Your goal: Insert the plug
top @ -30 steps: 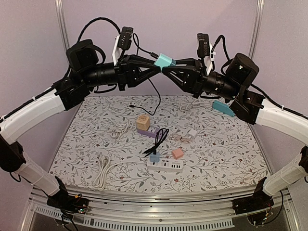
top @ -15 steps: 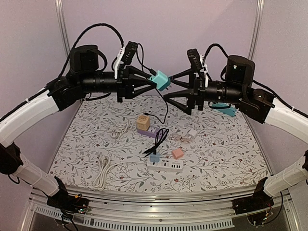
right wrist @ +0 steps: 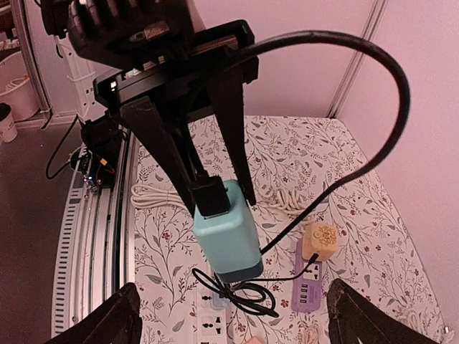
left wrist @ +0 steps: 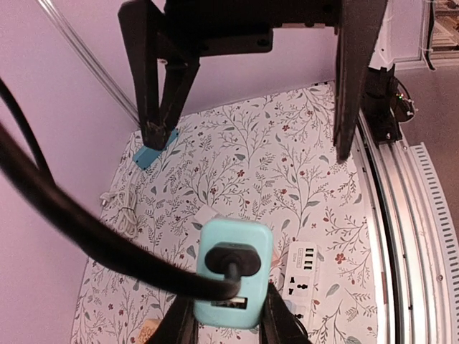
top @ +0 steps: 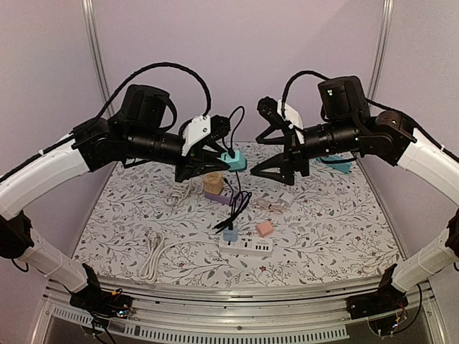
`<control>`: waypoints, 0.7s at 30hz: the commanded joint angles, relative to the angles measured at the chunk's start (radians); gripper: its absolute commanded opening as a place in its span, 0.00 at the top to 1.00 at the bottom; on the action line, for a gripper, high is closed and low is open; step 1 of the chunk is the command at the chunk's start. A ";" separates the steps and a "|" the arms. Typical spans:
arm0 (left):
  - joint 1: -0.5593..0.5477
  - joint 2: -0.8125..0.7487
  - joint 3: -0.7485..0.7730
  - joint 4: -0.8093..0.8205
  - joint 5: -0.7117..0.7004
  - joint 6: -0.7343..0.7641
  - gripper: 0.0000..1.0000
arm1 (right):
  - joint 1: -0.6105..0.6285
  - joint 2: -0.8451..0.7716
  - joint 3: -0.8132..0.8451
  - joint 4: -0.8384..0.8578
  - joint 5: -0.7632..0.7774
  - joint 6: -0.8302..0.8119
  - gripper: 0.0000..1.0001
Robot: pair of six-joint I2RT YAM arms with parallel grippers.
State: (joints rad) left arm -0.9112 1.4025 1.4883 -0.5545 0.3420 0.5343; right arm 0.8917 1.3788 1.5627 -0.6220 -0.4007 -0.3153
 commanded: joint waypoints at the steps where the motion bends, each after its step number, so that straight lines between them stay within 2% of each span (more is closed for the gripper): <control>1: -0.023 0.026 0.004 -0.035 -0.048 0.020 1.00 | 0.062 0.042 0.020 0.016 0.033 -0.106 0.14; 9: -0.027 0.032 0.001 -0.028 -0.045 0.007 1.00 | 0.079 0.116 0.042 0.064 0.082 -0.122 0.41; 12: -0.028 0.030 -0.006 -0.027 -0.036 0.009 1.00 | 0.080 0.140 0.050 0.075 0.123 -0.114 0.45; 16: -0.028 0.028 -0.010 -0.030 -0.028 0.014 1.00 | 0.081 0.161 0.055 0.080 0.173 -0.114 0.45; 21: -0.028 0.027 -0.014 -0.033 -0.026 0.021 1.00 | 0.080 0.184 0.078 0.081 0.166 -0.120 0.59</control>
State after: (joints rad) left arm -0.9192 1.4269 1.4876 -0.5892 0.2958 0.5308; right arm 0.9733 1.5223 1.6066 -0.5522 -0.2810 -0.4435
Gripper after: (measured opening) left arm 0.255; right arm 0.447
